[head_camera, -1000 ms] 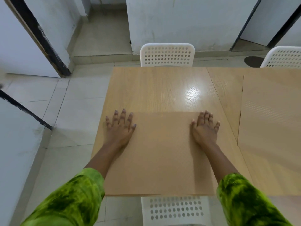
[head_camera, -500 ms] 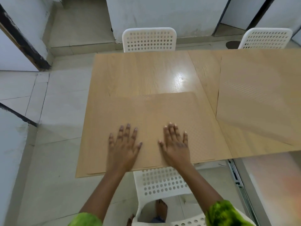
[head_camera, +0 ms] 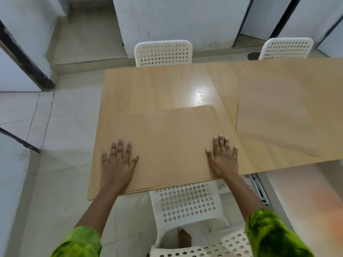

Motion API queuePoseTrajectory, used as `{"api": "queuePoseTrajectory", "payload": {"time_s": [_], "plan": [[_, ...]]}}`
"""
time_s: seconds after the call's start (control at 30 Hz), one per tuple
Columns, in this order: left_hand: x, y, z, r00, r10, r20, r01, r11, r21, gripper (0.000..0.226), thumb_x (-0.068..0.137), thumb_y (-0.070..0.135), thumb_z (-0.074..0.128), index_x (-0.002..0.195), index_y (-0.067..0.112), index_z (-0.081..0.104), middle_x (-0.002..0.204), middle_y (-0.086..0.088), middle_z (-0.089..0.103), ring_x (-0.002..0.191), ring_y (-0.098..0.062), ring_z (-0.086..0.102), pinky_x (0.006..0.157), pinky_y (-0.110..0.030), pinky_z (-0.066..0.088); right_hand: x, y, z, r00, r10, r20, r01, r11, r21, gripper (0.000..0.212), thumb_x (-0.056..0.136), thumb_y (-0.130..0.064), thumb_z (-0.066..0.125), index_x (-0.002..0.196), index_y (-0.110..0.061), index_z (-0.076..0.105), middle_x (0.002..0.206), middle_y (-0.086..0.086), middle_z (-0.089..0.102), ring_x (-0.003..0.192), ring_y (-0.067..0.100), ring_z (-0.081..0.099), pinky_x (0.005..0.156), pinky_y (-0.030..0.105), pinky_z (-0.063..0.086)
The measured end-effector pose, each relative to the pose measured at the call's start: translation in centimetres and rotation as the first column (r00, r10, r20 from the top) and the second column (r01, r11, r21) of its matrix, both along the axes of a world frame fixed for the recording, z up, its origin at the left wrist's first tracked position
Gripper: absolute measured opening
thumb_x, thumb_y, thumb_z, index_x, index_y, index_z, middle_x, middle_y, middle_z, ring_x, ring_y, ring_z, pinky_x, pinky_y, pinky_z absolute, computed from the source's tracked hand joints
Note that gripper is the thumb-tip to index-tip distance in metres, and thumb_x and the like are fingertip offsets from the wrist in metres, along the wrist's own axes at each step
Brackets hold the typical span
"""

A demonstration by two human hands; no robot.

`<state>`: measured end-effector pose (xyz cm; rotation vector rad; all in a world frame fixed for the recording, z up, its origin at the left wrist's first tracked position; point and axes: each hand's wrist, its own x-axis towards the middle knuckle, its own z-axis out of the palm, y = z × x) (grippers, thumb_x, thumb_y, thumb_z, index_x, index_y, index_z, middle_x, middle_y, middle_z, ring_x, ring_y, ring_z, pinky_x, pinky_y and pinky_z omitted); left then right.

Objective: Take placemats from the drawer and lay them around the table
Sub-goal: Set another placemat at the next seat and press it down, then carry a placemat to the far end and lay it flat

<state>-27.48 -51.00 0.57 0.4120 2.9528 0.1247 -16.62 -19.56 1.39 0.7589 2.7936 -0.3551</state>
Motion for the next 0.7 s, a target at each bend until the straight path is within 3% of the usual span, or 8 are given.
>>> {"api": "queuePoseTrajectory", "payload": {"time_s": [0.07, 0.17, 0.33, 0.5, 0.6, 0.7], "plan": [[-0.1, 0.8, 0.8, 1.000, -0.005, 0.022, 0.005, 1.000, -0.017, 0.066, 0.092, 0.056, 0.010, 0.150, 0.023, 0.006, 0.160, -0.003, -0.001, 0.147, -0.021, -0.006, 0.116, -0.050, -0.008, 0.0, 0.2, 0.8, 0.999, -0.020, -0.036, 0.016, 0.996, -0.085, 0.061, 0.098, -0.046, 0.015, 0.150, -0.019, -0.004, 0.159, 0.000, -0.010, 0.146, 0.015, -0.012, 0.117, 0.047, -0.009], [0.0, 3.6, 2.7, 0.998, -0.062, 0.008, 0.062, 0.998, 0.014, 0.060, 0.097, 0.045, 0.022, 0.149, 0.015, 0.015, 0.159, -0.004, 0.007, 0.147, -0.021, -0.001, 0.117, -0.049, -0.002, 0.4, 0.8, 2.4, 0.965, -0.177, -0.194, 0.120, 0.955, -0.273, 0.051, 0.100, -0.035, 0.024, 0.148, -0.015, 0.022, 0.158, 0.000, 0.015, 0.147, 0.012, 0.001, 0.116, 0.046, -0.008], [1.4, 12.7, 6.1, 0.977, -0.213, 0.005, 0.201, 0.930, 0.309, 0.051, 0.098, 0.035, 0.035, 0.142, 0.010, 0.034, 0.152, -0.007, 0.031, 0.143, -0.023, 0.022, 0.114, -0.038, 0.020, 2.0, 6.0, 4.5, 0.875, -0.376, -0.305, 0.293, 0.913, -0.285, 0.038, 0.093, -0.011, 0.039, 0.126, -0.016, 0.057, 0.142, 0.004, 0.049, 0.138, 0.018, 0.032, 0.114, 0.039, 0.013], [3.7, 24.9, 7.0, 0.937, -0.317, 0.147, 0.192, 0.819, 0.541, 0.040, 0.096, 0.022, 0.041, 0.134, 0.010, 0.046, 0.140, -0.009, 0.047, 0.129, -0.027, 0.036, 0.104, -0.033, 0.031, 4.5, 14.8, 5.3, 0.869, -0.415, -0.268, 0.339, 0.896, -0.287, 0.040, 0.087, -0.005, 0.041, 0.123, -0.009, 0.059, 0.136, 0.009, 0.053, 0.126, 0.027, 0.045, 0.103, 0.034, 0.034], [5.3, 31.7, 6.9, 0.889, -0.315, 0.332, 0.035, 0.770, 0.637, 0.035, 0.094, 0.011, 0.041, 0.127, 0.005, 0.050, 0.133, -0.014, 0.050, 0.124, -0.029, 0.043, 0.100, -0.029, 0.034, 5.8, 19.9, 5.3, 0.910, -0.358, -0.210, 0.298, 0.916, -0.269, 0.040, 0.089, -0.005, 0.040, 0.125, -0.008, 0.058, 0.142, 0.009, 0.048, 0.131, 0.024, 0.042, 0.103, 0.028, 0.033], [6.1, 36.3, 6.6, 0.834, -0.247, 0.494, -0.132, 0.779, 0.613, 0.033, 0.091, 0.006, 0.041, 0.122, 0.001, 0.049, 0.134, -0.019, 0.043, 0.126, -0.032, 0.042, 0.102, -0.033, 0.036, 6.4, 23.4, 5.0, 0.951, -0.273, -0.145, 0.230, 0.938, -0.261, 0.039, 0.091, -0.009, 0.042, 0.128, -0.011, 0.056, 0.147, 0.007, 0.041, 0.135, 0.022, 0.038, 0.106, 0.027, 0.029]]}}
